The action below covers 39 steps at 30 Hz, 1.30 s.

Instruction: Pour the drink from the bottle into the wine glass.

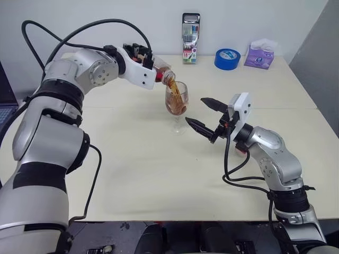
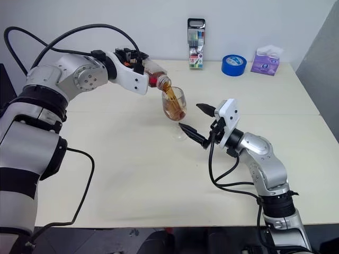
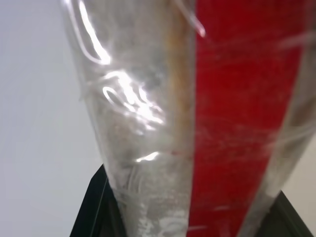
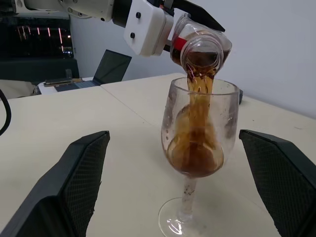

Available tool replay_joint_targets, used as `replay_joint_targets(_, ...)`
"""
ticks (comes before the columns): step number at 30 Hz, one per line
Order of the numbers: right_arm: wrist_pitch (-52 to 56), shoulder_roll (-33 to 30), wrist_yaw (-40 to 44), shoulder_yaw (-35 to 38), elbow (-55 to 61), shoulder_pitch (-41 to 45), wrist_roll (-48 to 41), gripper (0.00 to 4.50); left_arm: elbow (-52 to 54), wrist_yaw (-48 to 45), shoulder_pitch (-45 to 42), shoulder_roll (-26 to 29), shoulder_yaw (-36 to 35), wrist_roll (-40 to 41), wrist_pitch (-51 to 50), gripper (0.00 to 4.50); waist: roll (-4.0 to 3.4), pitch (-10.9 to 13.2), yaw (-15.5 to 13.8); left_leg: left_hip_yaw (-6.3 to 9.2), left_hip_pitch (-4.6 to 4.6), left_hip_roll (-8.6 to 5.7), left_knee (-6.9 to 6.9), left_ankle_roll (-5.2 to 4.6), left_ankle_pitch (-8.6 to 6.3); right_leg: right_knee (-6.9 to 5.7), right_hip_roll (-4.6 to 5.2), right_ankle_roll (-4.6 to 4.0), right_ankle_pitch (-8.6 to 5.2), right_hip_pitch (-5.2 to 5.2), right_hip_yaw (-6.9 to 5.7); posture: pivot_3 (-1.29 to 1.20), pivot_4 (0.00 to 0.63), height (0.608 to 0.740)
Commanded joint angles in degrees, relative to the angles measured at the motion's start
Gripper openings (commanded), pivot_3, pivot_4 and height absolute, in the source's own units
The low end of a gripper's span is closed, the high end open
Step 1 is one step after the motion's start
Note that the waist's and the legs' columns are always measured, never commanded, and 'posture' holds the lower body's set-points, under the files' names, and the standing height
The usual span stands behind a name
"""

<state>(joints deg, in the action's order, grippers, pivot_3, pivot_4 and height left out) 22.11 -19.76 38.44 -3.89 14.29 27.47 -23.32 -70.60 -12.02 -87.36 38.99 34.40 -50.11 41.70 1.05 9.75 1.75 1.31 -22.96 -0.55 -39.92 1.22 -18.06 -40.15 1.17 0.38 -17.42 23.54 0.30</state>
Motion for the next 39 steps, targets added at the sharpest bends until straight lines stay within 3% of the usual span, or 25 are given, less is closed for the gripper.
replay_joint_targets(1, -1.1, 0.2, -0.2, 0.4, 1.8, 0.7, -0.2, 4.5, -0.2, 1.8, -3.3, 0.8, 0.2, -0.6, -0.2, 1.66, 0.0, 0.0, 0.0, 0.0, 0.0, 0.0, 0.0, 0.0, 0.0, 0.0, 0.0, 0.0, 0.0, 0.0, 0.0, 0.0, 0.15, 0.74)
replay_joint_targets(10, -1.0, 0.1, -0.2, 0.4, 1.9, 0.5, 0.0, 4.5, -1.1, 1.7, -3.5, 0.1, -0.3, 0.1, -0.2, 1.66, 0.0, 0.0, 0.0, -0.02, 0.01, 0.0, 0.0, 0.0, 0.0, -0.03, 0.0, 0.0, 0.0, 0.01, 0.02, 0.0, 0.15, 0.74)
replay_joint_targets(22, -1.0, 0.3, 0.2, -0.1, 1.6, 0.5, 0.0, 4.5, 0.0, -6.2, 0.4, -0.8, -6.7, 9.8, -0.5, 1.66, 0.0, 0.0, 0.1, -0.05, 0.02, 0.0, -0.02, 0.0, 0.0, -0.1, 0.0, 0.0, 0.0, 0.05, 0.06, 0.0, 0.15, 0.74)
replay_joint_targets(31, 0.0, 1.2, -0.2, -0.2, 3.1, 1.4, -1.2, 4.5, 7.5, -21.6, 9.7, -4.1, -21.9, 31.8, -5.9, 1.66, 0.0, 0.0, 0.1, -0.08, 0.02, 0.01, -0.12, 0.01, 0.0, -0.25, 0.0, 0.0, 0.0, 0.1, 0.1, 0.0, 0.15, 0.74)
replay_joint_targets(35, -0.3, 1.1, -0.2, 0.1, 6.0, 0.6, -2.0, 4.5, 19.8, -23.0, 19.1, -6.2, -30.8, 43.2, -18.7, 1.66, 0.0, 0.0, 0.3, -0.1, 0.02, 0.02, -0.18, 0.01, 0.01, -0.4, 0.0, 0.0, 0.0, 0.17, 0.17, 0.0, 0.15, 0.74)
replay_joint_targets(39, -1.5, -2.4, 5.1, -0.4, 10.3, -5.1, -3.5, 4.5, 37.9, -16.5, 32.5, -8.2, -40.8, 52.1, -35.9, 1.66, 0.04, -0.1, 0.7, -0.13, 0.02, 0.03, -0.22, 0.01, 0.01, -0.67, 0.0, 0.0, 0.0, 0.3, 0.28, 0.0, 0.15, 0.74)
